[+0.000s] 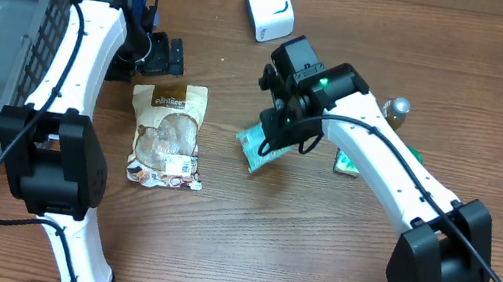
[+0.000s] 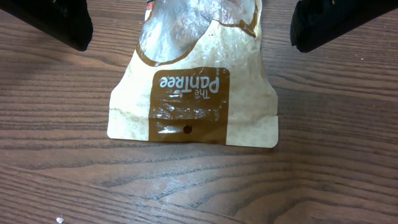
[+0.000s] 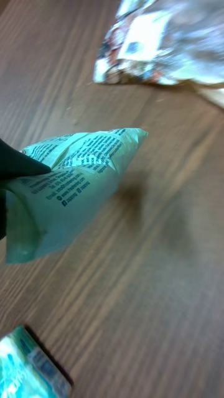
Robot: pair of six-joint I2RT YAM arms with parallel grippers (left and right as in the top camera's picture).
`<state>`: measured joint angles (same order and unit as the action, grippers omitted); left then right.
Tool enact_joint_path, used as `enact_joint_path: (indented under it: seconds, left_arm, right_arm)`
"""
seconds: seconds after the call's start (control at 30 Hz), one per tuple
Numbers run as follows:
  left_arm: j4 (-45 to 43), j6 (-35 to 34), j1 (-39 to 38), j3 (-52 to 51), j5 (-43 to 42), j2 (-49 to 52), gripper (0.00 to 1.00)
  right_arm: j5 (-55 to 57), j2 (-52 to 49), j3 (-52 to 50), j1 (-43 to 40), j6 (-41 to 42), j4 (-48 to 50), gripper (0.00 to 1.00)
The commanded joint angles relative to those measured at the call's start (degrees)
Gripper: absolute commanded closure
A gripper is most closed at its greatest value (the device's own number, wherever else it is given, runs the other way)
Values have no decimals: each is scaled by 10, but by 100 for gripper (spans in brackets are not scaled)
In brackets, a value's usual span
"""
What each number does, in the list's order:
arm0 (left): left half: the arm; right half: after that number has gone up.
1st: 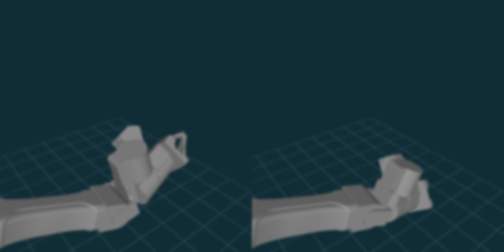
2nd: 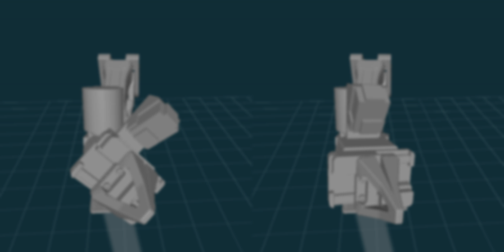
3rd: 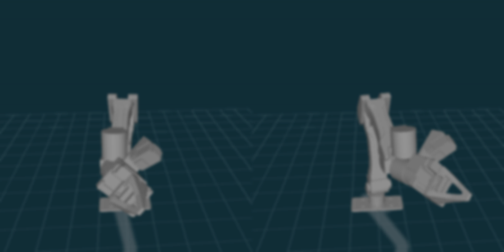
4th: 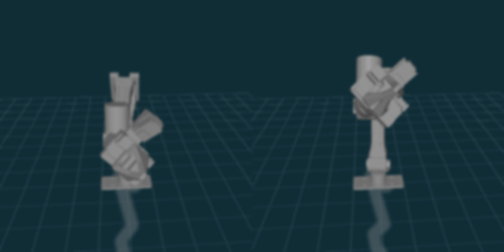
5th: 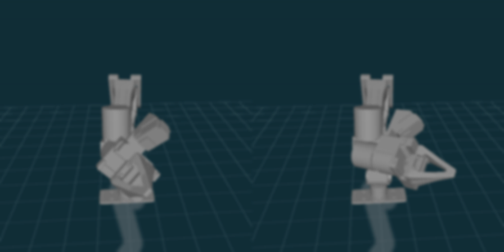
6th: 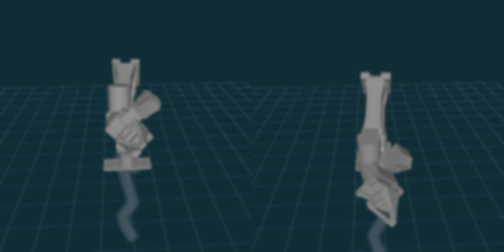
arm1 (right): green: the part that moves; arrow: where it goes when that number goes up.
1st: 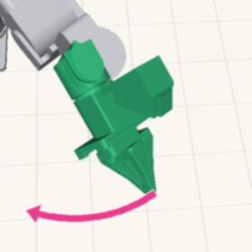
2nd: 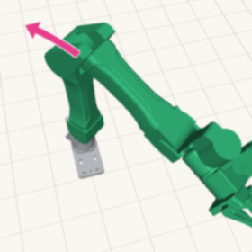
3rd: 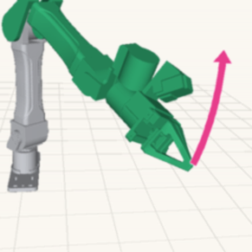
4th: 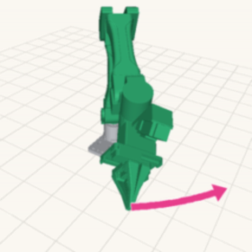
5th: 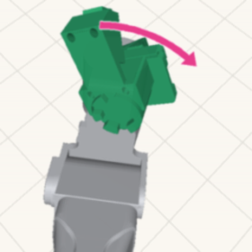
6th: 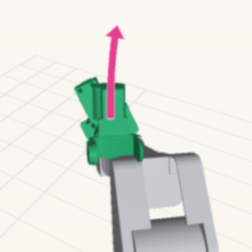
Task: Scan the item barcode
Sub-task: 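Lower the tissue pack back down to the table with the right gripper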
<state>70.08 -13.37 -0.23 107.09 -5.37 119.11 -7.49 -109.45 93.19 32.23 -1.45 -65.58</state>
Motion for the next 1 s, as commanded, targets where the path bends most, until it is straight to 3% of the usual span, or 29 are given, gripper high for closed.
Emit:
enact_joint_path:
  seconds: [0.0,0.2,0.37,0.43,0.5,0.6,0.7,0.8,0.87,0.93,0.97]
  left_arm:
    - [0,1,2,10,-4,-15,0]
    - [0,1,2,10,-4,-15,0]
    - [0,1,2,10,-4,-15,0]
    - [0,1,2,10,-4,-15,0]
    - [0,1,2,10,-4,-15,0]
    - [0,1,2,10,-4,-15,0]
    - [0,1,2,10,-4,-15,0]
    - [-1,1,2,10,-4,-15,0]
    - [-1,1,2,10,-4,-15,0]
    - [-1,1,2,10,-4,-15,0]
    - [0,1,2,10,-4,-15,0]
  right_arm:
    - [-16,10,-24,-5,-49,3,96]
    - [-9,10,-72,-5,-75,35,96]
    - [63,10,-110,-5,-81,86,96]
    - [90,10,-124,-5,-80,113,85]
    - [104,10,-132,-5,-80,132,55]
    - [107,10,-134,-5,-80,155,32]
    - [106,10,-134,-5,-56,189,30]
    - [91,10,-134,-5,43,233,31]
    - [63,10,-134,-3,119,244,35]
    - [37,10,-134,-2,210,245,44]
    - [31,10,-134,-1,252,245,54]
